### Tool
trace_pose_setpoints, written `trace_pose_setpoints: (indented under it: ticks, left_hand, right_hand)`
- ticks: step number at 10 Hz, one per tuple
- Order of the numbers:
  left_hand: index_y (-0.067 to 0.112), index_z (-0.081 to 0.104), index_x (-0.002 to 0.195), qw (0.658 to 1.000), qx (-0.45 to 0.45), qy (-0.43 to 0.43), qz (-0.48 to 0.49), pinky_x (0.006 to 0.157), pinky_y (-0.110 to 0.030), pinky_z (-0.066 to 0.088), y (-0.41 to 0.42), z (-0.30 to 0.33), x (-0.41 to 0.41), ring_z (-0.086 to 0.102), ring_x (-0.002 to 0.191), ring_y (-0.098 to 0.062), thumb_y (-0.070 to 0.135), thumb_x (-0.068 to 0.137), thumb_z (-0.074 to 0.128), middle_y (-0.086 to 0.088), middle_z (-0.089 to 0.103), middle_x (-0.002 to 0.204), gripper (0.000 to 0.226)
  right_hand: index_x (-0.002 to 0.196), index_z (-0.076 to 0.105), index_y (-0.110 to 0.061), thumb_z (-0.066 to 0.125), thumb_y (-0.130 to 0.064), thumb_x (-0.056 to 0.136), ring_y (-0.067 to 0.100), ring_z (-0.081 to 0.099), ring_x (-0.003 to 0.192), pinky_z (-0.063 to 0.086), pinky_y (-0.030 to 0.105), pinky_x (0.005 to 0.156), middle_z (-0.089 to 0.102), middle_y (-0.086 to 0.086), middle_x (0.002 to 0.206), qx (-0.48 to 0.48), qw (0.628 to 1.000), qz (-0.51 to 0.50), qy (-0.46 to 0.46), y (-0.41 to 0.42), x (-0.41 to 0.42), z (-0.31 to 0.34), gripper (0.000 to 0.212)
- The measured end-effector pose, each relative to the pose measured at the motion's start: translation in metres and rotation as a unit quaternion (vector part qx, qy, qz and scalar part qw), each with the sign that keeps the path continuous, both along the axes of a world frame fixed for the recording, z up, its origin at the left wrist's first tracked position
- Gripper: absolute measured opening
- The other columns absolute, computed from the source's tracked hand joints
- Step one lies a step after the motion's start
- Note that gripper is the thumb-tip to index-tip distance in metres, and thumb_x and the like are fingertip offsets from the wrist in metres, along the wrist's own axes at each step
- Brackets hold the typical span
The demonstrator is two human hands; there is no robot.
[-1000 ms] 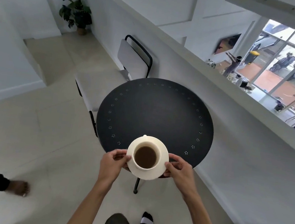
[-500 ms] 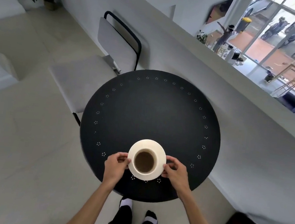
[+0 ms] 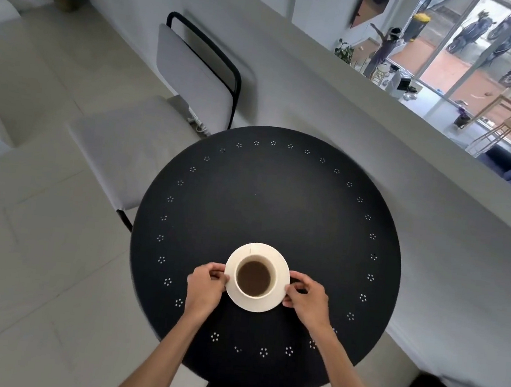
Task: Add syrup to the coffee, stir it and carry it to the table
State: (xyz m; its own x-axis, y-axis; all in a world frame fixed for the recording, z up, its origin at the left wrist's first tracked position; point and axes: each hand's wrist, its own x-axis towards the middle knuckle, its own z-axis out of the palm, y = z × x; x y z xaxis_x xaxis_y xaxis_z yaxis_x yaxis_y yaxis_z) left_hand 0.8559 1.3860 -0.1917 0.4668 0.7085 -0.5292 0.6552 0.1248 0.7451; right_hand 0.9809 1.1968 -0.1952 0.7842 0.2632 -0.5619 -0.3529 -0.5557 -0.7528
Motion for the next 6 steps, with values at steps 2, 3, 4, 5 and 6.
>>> trace_pose_setpoints:
  ticks: [2,3,4,5,6]
  left_hand:
    - [0.008,0.075,0.102,1.000,0.008,0.004,-0.003,0.076,-0.027,0.063,0.018,-0.006,0.019,0.072,0.076,-0.014,-0.002,0.093,0.068,-0.003,0.073,0.084,0.015]
    - [0.008,0.076,0.104,1.000,0.009,0.000,-0.004,0.083,-0.035,0.065,0.023,-0.008,0.028,0.074,0.081,-0.017,-0.001,0.093,0.066,-0.002,0.073,0.086,0.018]
    - [0.015,0.076,0.103,1.000,0.012,-0.010,-0.017,0.087,-0.038,0.064,0.026,-0.007,0.033,0.075,0.089,-0.019,0.001,0.095,0.064,-0.001,0.074,0.090,0.020]
    - [0.016,0.077,0.110,0.998,0.033,-0.023,-0.038,0.089,-0.032,0.060,0.027,-0.005,0.033,0.073,0.092,-0.012,0.007,0.097,0.063,0.002,0.076,0.095,0.021]
    - [0.015,0.076,0.113,0.993,0.095,-0.030,-0.064,0.085,-0.023,0.052,0.019,-0.003,0.019,0.070,0.094,-0.011,0.013,0.100,0.061,0.004,0.075,0.101,0.019]
  right_hand:
    - [0.120,0.072,-0.015,0.067,-0.001,0.093,0.023,0.074,0.065,0.061,0.020,0.061,0.073,0.017,0.093,-0.015,1.000,0.007,-0.011,0.020,0.022,-0.002,0.031]
    - [0.124,0.071,-0.018,0.066,-0.004,0.094,0.027,0.077,0.070,0.064,0.026,0.070,0.074,0.010,0.091,-0.024,0.999,0.015,-0.021,0.028,0.032,-0.001,0.034]
    - [0.129,0.069,-0.020,0.065,-0.010,0.095,0.024,0.075,0.078,0.062,0.030,0.078,0.074,0.004,0.092,-0.046,0.996,0.046,-0.056,0.033,0.038,0.004,0.036]
    - [0.133,0.066,-0.018,0.061,-0.014,0.097,0.014,0.067,0.089,0.050,0.022,0.081,0.069,0.001,0.098,-0.057,0.991,0.073,-0.095,0.037,0.037,0.008,0.037]
    - [0.140,0.060,-0.015,0.056,-0.018,0.101,0.014,0.056,0.115,0.046,0.025,0.100,0.059,-0.004,0.117,-0.084,0.982,0.083,-0.148,0.027,0.016,0.005,0.039]
